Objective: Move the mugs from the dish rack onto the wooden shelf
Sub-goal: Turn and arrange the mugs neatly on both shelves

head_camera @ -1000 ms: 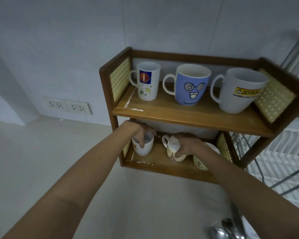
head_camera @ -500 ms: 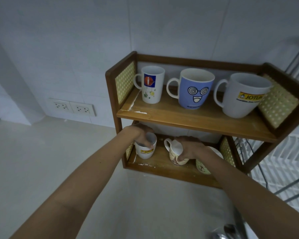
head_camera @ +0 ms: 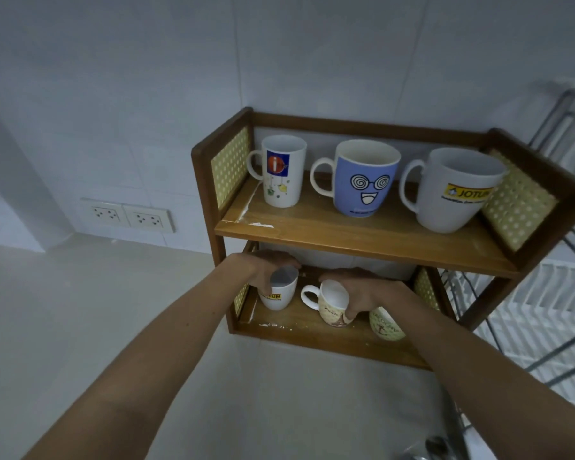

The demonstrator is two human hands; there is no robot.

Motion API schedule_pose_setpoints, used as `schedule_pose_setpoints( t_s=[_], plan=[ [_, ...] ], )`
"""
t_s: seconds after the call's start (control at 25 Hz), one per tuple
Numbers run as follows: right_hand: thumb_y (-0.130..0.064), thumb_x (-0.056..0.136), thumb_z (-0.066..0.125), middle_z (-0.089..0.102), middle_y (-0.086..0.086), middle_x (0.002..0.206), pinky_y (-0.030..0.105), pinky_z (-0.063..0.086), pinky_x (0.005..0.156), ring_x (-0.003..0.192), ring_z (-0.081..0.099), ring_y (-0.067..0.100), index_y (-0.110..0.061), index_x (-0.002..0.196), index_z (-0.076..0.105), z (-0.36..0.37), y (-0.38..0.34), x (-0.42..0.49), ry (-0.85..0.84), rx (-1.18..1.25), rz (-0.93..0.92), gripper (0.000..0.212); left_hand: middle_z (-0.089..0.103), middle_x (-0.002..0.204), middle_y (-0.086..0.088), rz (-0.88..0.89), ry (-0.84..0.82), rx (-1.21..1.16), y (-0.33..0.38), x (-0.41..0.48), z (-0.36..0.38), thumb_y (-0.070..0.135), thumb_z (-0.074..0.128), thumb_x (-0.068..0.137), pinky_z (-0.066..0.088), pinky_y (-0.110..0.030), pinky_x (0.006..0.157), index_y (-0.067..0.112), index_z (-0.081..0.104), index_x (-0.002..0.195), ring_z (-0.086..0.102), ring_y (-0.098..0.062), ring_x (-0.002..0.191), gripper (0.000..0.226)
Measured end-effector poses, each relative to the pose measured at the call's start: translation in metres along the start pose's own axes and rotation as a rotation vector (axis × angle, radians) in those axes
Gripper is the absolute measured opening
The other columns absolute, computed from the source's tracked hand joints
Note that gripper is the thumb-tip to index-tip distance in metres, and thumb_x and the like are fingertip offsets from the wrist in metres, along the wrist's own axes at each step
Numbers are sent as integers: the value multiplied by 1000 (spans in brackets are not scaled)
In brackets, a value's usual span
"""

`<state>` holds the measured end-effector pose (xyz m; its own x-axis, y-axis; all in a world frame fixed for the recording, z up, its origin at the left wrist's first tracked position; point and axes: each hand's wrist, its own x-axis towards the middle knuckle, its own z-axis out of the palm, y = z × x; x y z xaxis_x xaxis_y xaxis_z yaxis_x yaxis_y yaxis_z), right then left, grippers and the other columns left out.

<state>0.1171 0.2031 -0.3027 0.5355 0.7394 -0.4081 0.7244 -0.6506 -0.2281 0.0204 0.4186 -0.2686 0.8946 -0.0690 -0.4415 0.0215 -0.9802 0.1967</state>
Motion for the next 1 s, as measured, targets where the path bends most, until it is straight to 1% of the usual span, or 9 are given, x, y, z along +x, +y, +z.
schedule_pose_setpoints(
  t_s=[0.12, 0.2, 0.28, 0.32, 0.4, 0.44, 0.6, 0.84, 1.0],
  plan=[
    [-14, 66, 82, 35, 2, 148, 44, 40, 105, 131, 37, 23, -29, 146, 25, -2, 0, -3, -41, 26, -40, 99, 28, 153, -1, -33, -21, -7, -2, 3, 3, 12, 74, 75, 41, -37, 103, 36, 19, 147, 32, -26, 138, 94],
    [-16, 71, 79, 27, 1, 153, 44, 35, 109, 136, 31, 24, -31, 149, 16, -9, 6, -12, -24, 138, 0, 102, 19, 158, -1, -43, -15, 27, 3, 6, 7, 26, 76, 75, 35, -42, 108, 40, 10, 148, 25, -27, 142, 100],
    [-34, 76, 73, 25, 3, 156, 43, 36, 108, 136, 32, 26, -31, 150, 14, -18, 20, -22, 19, 178, 154, 95, 10, 161, 1, -1, 101, 76, 15, 13, 17, 44, 71, 77, 23, -44, 114, 37, 6, 150, 14, -26, 145, 98],
    [-49, 75, 70, 27, 5, 155, 42, 38, 107, 135, 34, 27, -28, 149, 16, -22, 28, -26, 2, 82, 274, 94, 10, 161, 1, 34, 179, 99, 24, 19, 23, 51, 67, 78, 18, -43, 116, 33, 8, 151, 13, -23, 146, 95],
    [-71, 66, 64, 34, 8, 151, 42, 40, 104, 133, 39, 30, -19, 147, 25, -21, 36, -37, -114, -161, 490, 104, 27, 157, -3, 99, 297, 102, 47, 32, 37, 59, 63, 77, 24, -40, 114, 26, 21, 149, 27, -23, 142, 90],
    [-74, 63, 63, 39, 8, 148, 42, 42, 103, 131, 42, 30, -17, 145, 29, -15, 38, -40, -160, -211, 524, 105, 37, 152, -4, 109, 331, 88, 60, 38, 44, 61, 63, 75, 30, -40, 110, 24, 27, 146, 36, -25, 136, 89],
    [-53, 66, 71, 49, 6, 137, 43, 49, 94, 120, 50, 28, -22, 135, 39, 1, 46, -45, -104, -191, 422, 82, 41, 147, -8, 23, 361, 58, 93, 57, 63, 63, 67, 70, 34, -44, 105, 20, 27, 146, 42, -32, 130, 96],
    [-35, 66, 77, 50, 5, 131, 31, 46, 75, 113, 53, 26, -27, 131, 42, -2, 56, -48, -97, -216, 320, 74, 45, 144, -8, 1, 348, 39, 87, 65, 62, 52, 73, 69, 44, -43, 100, 19, 30, 143, 48, -30, 125, 92],
    [-28, 68, 78, 48, 7, 132, 35, 51, 84, 113, 52, 27, -28, 133, 39, -5, 59, -48, -94, -197, 281, 76, 40, 149, -4, 43, 321, -9, 79, 71, 61, 49, 73, 71, 40, -38, 104, 20, 27, 146, 43, -26, 131, 93]
  ],
)
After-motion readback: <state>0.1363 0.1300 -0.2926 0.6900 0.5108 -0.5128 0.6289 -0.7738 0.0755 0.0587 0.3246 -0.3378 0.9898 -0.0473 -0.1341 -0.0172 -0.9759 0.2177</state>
